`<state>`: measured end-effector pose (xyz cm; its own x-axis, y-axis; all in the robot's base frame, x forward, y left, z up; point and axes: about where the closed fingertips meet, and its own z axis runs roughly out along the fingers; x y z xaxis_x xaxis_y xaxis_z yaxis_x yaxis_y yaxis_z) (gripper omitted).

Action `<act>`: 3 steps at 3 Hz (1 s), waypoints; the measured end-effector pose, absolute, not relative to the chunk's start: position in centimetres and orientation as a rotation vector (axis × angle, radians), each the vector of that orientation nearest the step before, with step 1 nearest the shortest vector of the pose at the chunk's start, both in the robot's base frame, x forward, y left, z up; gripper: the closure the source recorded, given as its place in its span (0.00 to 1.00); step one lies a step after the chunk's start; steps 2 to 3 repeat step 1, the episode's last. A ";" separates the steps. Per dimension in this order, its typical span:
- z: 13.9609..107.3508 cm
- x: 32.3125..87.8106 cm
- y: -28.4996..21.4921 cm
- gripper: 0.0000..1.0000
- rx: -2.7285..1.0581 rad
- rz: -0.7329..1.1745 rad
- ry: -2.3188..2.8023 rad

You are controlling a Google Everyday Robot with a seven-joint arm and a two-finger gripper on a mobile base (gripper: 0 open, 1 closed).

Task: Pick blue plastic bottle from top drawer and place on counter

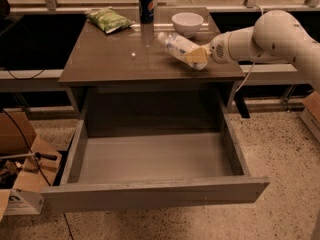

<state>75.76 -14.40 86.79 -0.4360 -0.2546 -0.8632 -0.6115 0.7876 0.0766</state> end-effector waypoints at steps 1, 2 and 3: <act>86.6 75.8 -14.2 0.00 -0.648 0.479 2.030; 86.6 75.8 -14.2 0.00 -0.648 0.479 2.030; 86.6 75.8 -14.2 0.00 -0.648 0.479 2.030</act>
Offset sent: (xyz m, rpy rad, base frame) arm 0.0000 0.0000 0.0000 0.0000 0.0000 0.0000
